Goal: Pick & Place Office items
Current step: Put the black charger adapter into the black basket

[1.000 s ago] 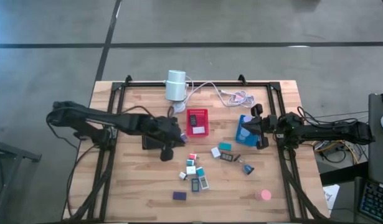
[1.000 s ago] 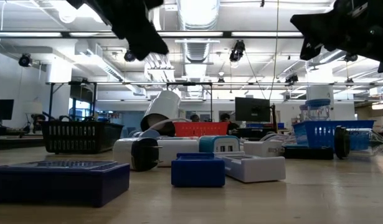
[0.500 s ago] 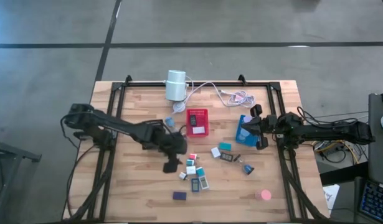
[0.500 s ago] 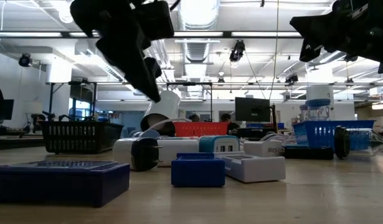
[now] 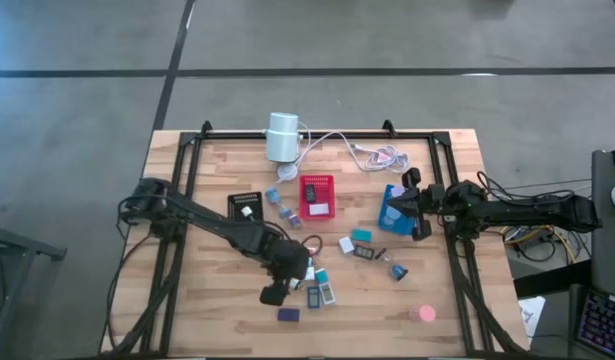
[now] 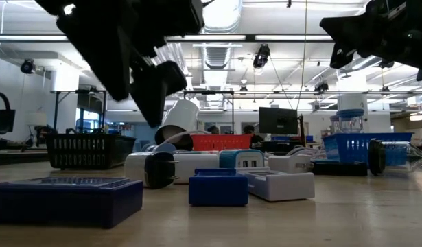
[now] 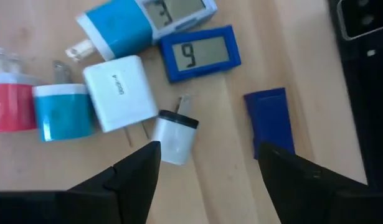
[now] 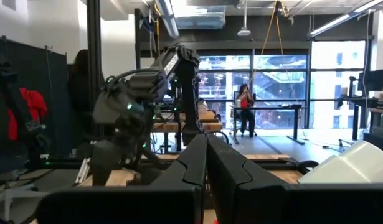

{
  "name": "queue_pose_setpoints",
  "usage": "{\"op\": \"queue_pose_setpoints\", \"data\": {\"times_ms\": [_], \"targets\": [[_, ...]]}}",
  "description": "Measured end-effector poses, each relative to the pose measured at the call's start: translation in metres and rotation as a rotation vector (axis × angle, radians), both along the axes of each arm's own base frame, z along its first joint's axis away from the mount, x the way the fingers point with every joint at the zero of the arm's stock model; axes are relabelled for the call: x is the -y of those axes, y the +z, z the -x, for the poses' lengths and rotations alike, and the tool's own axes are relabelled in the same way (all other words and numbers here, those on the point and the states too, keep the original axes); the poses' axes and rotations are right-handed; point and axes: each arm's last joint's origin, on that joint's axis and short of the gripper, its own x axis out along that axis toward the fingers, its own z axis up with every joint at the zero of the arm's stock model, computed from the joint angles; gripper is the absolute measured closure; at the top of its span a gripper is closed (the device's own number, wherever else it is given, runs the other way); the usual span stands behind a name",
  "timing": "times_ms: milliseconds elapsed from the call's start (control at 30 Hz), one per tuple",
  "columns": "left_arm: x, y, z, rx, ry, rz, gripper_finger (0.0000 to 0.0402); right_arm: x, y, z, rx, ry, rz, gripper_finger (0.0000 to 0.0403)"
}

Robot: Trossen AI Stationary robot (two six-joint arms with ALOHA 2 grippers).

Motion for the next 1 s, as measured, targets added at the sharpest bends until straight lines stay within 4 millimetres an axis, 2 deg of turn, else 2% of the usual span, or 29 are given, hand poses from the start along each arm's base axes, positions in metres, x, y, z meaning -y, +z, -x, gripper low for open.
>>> {"op": "queue_pose_setpoints", "data": {"times_ms": [200, 400, 733, 867, 1000], "targets": [[0.007, -0.02, -0.015, -0.05, -0.032, -0.038, 0.0128, 0.0, 0.0, 0.0, -0.001, 0.004, -0.012, 0.0394], [0.008, -0.037, -0.014, -0.09, -0.058, -0.078, 0.0128, 0.0, 0.0, 0.0, -0.002, 0.004, -0.012, 0.0394], [0.007, -0.037, -0.016, -0.061, -0.042, -0.113, 0.0129, 0.0, 0.0, 0.0, -0.003, 0.002, -0.008, 0.0394], [0.008, -0.04, -0.017, -0.067, -0.031, -0.109, 0.0148, 0.0, 0.0, 0.0, -0.003, 0.002, -0.008, 0.0394], [0.008, -0.043, -0.017, -0.077, -0.025, -0.101, 0.0189, 0.0, 0.0, 0.0, -0.003, 0.001, -0.008, 0.0394]]}}
